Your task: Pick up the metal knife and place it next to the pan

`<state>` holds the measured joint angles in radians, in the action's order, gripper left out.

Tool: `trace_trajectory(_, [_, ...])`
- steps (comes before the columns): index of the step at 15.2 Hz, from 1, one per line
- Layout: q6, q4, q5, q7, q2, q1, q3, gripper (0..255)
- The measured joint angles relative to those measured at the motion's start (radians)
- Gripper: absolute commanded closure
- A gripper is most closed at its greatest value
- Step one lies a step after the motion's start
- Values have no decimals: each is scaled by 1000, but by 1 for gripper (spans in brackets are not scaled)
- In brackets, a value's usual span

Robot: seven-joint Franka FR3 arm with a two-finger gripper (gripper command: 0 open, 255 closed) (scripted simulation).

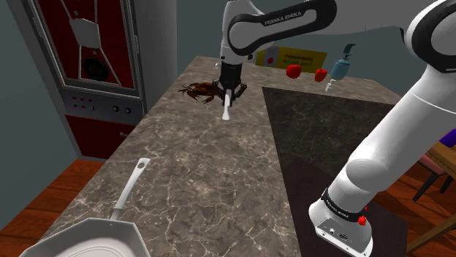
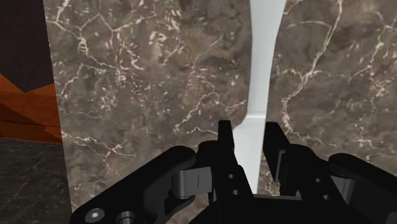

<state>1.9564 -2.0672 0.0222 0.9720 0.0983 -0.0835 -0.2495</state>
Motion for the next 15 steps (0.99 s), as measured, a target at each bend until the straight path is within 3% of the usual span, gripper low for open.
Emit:
trace_trajectory(10, [1,-251,103,126,263,99,-88,255])
trace_trajectory(15, [-19,-324,164,209,366,162,-147,255])
